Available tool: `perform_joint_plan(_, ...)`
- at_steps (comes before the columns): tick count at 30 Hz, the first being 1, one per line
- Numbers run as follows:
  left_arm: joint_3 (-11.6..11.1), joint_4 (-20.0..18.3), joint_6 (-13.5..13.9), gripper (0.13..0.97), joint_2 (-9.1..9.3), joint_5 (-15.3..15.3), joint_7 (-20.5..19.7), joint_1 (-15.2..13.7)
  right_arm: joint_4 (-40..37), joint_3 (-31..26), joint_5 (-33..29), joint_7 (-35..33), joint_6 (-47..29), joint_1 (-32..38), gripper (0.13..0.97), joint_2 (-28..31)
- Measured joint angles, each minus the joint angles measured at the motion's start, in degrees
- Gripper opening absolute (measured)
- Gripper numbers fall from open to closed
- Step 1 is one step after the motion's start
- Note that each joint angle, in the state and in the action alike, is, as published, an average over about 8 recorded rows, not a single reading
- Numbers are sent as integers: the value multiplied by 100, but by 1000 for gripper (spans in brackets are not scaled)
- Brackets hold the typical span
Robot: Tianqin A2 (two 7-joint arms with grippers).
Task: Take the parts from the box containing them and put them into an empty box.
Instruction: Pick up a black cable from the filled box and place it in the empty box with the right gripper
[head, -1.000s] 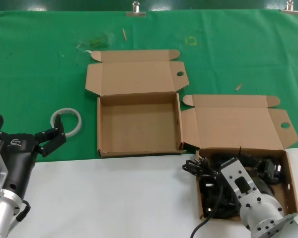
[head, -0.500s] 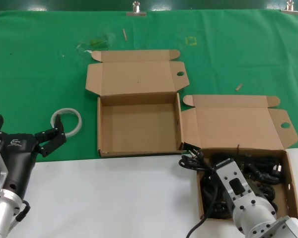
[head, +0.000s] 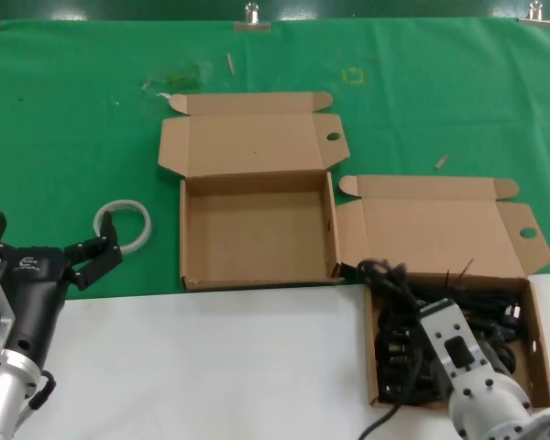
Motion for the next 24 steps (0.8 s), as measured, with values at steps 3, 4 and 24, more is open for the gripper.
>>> perform_joint_plan(3,0,0,0,965,0,0,0,0,142,99,0,-70,74,-99,232,0)
perform_joint_plan(4,0,0,0,965,0,0,0,0,190,129,0,-93,101,-129,219,0)
perform_joint_plan(24,0,0,0,965,0,0,0,0,1198,249,0,-506,695,-244,181,0)
